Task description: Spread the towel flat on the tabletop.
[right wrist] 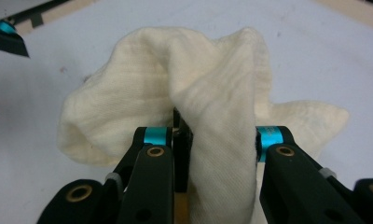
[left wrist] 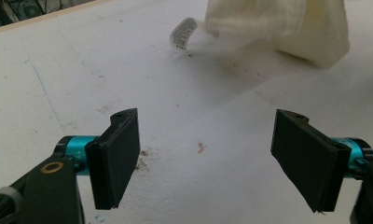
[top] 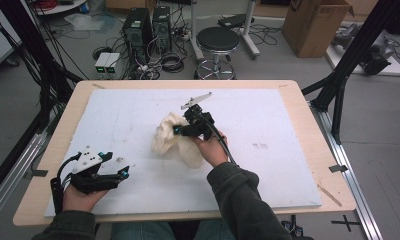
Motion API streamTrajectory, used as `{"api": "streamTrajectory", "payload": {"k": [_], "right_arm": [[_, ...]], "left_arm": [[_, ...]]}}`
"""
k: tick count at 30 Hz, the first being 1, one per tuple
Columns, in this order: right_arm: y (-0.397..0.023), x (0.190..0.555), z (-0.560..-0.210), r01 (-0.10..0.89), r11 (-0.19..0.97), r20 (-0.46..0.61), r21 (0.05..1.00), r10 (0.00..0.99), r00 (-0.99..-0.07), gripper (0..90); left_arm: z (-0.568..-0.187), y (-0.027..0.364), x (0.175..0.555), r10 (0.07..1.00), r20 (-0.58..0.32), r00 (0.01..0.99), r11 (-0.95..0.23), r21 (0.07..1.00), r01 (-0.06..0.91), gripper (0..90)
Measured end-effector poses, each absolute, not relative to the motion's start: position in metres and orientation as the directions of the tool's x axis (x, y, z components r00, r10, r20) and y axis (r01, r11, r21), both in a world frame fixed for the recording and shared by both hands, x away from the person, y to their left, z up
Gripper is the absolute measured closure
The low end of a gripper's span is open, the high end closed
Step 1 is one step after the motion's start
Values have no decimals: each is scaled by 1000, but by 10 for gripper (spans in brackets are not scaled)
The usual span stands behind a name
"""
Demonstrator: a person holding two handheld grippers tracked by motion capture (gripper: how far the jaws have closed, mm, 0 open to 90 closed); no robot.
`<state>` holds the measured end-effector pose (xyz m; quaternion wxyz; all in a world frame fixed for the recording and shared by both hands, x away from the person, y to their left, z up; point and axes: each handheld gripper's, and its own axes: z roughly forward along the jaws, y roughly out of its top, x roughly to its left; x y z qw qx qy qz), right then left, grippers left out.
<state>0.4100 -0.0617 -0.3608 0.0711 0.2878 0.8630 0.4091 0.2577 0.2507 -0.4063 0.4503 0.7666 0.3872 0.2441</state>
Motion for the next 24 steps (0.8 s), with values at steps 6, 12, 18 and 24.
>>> {"api": "streamTrajectory", "payload": {"k": [6,12,18,24], "right_arm": [[-53,412,-389,486,533,150,693,552,-820,730],[-48,410,-406,513,573,173,639,542,-822,703],[-48,405,-419,532,572,194,625,546,-815,598],[-51,401,-411,504,571,194,648,516,-834,333]], "left_arm": [[-406,252,258,814,24,581,-293,880,374,242],[-407,252,258,816,19,578,-288,880,377,242],[-407,252,258,812,25,583,-297,877,376,242],[-407,250,260,811,19,584,-293,879,378,242]]}}
